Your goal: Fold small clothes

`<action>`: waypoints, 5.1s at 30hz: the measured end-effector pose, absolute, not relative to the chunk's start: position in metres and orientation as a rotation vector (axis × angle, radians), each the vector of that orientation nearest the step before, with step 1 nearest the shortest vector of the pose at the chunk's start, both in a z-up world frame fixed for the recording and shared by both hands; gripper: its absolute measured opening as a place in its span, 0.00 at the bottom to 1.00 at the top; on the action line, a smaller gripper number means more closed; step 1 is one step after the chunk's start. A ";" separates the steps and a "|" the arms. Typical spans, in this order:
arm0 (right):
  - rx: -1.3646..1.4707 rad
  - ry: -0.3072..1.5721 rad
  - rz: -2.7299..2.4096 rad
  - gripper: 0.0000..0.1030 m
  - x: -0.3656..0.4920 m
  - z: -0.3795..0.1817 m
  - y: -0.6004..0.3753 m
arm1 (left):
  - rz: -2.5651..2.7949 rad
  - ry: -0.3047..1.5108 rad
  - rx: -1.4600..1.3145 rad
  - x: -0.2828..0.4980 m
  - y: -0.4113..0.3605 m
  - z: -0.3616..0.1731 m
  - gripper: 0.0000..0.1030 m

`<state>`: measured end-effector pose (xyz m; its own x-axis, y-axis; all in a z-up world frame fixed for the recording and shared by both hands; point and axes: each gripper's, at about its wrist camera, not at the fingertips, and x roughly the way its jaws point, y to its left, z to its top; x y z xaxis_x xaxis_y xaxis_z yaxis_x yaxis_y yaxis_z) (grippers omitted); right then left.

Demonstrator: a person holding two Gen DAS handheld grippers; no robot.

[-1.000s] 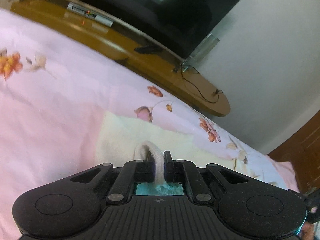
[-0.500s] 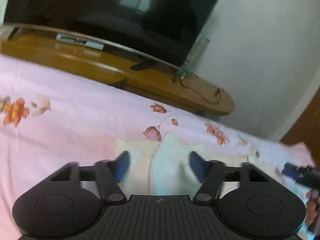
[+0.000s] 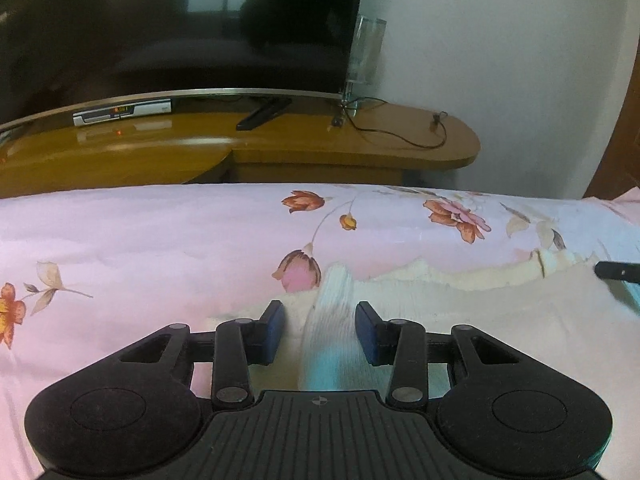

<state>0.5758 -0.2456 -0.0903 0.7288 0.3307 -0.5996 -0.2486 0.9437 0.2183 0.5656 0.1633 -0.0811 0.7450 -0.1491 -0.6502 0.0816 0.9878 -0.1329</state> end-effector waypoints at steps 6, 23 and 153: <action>0.055 0.657 0.333 0.06 0.573 -0.089 -0.238 | -0.115 0.611 -0.136 0.553 0.165 -0.072 0.02; 0.032 0.638 0.231 0.08 0.592 -0.105 -0.232 | -0.013 0.638 -0.056 0.565 0.162 -0.092 0.19; -0.057 0.673 0.198 0.37 0.353 -0.095 -0.208 | 0.066 0.662 -0.084 0.336 0.079 -0.074 0.93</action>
<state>0.3525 -0.2077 -0.0952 0.7638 0.1636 -0.6244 -0.2004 0.9796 0.0115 0.3355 0.0790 -0.0737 0.7869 0.0344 -0.6161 -0.0880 0.9945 -0.0569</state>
